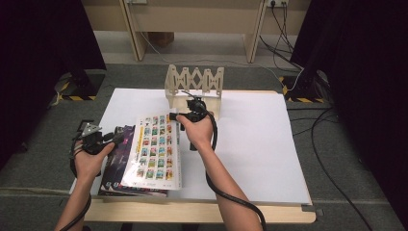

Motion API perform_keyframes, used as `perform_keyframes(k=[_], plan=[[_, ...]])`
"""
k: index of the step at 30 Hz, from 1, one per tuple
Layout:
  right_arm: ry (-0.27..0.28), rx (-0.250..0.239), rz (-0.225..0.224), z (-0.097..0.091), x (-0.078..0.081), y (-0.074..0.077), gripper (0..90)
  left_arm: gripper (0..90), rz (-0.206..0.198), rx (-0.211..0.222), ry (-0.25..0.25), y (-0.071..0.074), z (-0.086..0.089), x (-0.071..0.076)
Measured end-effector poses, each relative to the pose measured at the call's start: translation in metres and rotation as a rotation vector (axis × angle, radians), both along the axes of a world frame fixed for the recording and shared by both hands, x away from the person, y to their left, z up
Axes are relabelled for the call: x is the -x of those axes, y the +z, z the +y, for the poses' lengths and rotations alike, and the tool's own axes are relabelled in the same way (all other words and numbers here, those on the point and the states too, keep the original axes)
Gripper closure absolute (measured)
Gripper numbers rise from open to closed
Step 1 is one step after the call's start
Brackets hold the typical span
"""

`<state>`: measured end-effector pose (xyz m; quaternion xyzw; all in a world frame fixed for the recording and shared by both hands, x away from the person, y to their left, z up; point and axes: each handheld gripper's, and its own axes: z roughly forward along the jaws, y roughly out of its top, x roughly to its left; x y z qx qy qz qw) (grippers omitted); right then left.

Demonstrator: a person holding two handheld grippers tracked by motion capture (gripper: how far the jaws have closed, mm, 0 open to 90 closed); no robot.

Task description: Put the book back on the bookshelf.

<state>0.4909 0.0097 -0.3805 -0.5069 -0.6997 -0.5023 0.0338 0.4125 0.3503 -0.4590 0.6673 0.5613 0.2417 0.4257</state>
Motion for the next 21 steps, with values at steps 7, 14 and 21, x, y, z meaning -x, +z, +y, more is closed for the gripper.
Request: perform_keyframes(k=[7, 14, 21], plan=[[0.004, -0.021, -0.02, -0.005, 0.004, 0.008, 74.3, 47.0, -0.003, 0.016, 0.021, -0.006, 0.004, 0.005], [0.001, -0.037, -0.024, -0.014, 0.004, 0.011, 74.3, 46.6, -0.006, 0.017, 0.027, -0.013, 0.005, 0.008], [-0.01, -0.043, -0.041, -0.022, 0.007, 0.017, 74.4, 44.4, -0.022, 0.004, 0.051, -0.018, 0.007, 0.011]])
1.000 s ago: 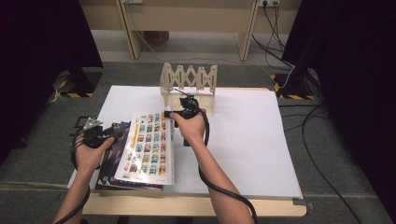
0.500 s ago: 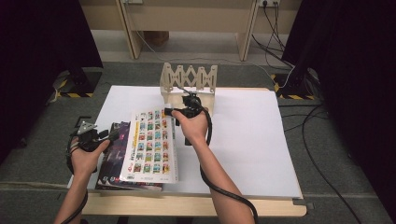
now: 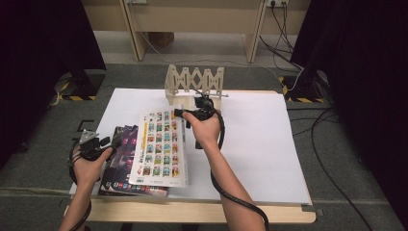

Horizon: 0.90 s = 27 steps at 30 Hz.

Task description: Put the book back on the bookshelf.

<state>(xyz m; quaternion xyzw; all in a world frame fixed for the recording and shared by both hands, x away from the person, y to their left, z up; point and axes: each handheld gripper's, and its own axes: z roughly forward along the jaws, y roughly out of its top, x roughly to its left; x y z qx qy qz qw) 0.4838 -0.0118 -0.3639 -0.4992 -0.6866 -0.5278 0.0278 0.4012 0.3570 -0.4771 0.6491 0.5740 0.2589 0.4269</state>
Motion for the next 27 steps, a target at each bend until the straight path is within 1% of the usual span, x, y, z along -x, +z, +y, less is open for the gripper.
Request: perform_keyframes(k=[4, 11, 12, 15, 23, 27], plan=[[-0.01, -0.009, -0.008, -0.005, 0.002, 0.003, 74.4, 43.5, -0.002, 0.007, 0.007, -0.002, 0.003, 0.0], [-0.025, 0.014, -0.047, -0.009, 0.006, 0.01, 74.4, 43.5, 0.001, 0.013, 0.016, -0.005, 0.006, 0.002], [-0.027, 0.022, -0.059, -0.01, 0.006, 0.012, 74.4, 43.4, 0.0, 0.014, 0.018, -0.005, 0.007, 0.002], [-0.03, 0.025, -0.064, -0.011, 0.008, 0.014, 74.4, 43.4, -0.003, 0.016, 0.023, -0.004, 0.009, 0.003], [-0.032, 0.012, -0.097, -0.019, 0.012, 0.025, 74.4, 43.4, -0.004, 0.017, 0.03, -0.006, 0.01, 0.004], [-0.031, 0.004, -0.108, -0.023, 0.012, 0.029, 74.4, 43.4, -0.015, 0.016, 0.036, -0.006, 0.01, 0.004]])
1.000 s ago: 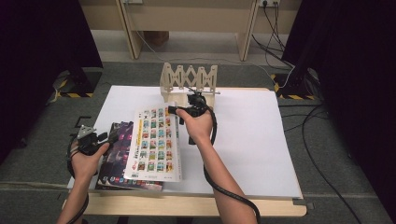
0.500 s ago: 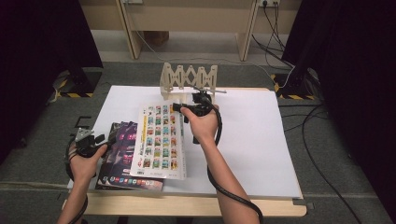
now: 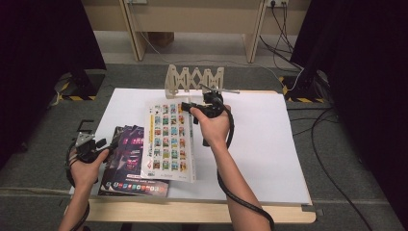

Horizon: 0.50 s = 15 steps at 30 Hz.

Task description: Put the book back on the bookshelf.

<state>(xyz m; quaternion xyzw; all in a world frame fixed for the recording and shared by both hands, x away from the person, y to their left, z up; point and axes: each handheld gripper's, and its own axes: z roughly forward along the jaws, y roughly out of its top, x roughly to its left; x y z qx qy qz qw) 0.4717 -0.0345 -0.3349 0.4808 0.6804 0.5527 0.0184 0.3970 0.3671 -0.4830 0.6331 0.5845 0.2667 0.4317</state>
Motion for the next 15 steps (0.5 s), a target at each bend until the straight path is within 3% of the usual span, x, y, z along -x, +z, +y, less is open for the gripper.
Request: perform_keyframes(k=[15], plan=[[-0.028, -0.023, -0.026, -0.014, 0.003, 0.014, 74.4, 42.2, -0.037, -0.02, 0.029, -0.006, -0.001, 0.001]])
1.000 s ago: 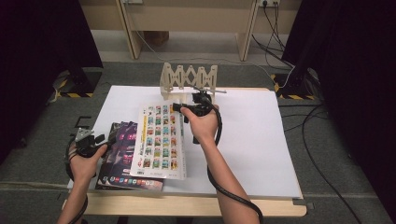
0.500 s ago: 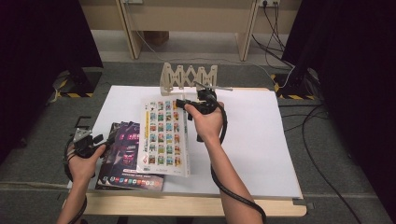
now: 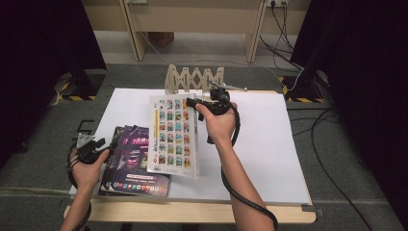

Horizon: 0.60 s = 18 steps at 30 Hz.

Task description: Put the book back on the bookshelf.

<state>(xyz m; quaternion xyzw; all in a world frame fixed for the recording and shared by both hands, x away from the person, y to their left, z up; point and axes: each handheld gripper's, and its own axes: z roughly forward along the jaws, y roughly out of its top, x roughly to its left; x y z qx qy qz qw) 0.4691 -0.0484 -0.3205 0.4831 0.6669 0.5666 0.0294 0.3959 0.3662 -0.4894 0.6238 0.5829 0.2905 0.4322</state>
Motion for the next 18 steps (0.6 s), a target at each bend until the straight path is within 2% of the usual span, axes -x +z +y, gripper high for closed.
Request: perform_keyframes(k=[6, 18], plan=[[-0.013, 0.004, -0.037, -0.004, 0.002, 0.01, 74.4, 42.1, 0.0, 0.0, 0.02, -0.009, 0.0, 0.003], [-0.03, -0.001, -0.052, -0.011, 0.003, 0.02, 74.4, 41.8, -0.025, -0.014, 0.017, -0.011, -0.001, 0.004]])
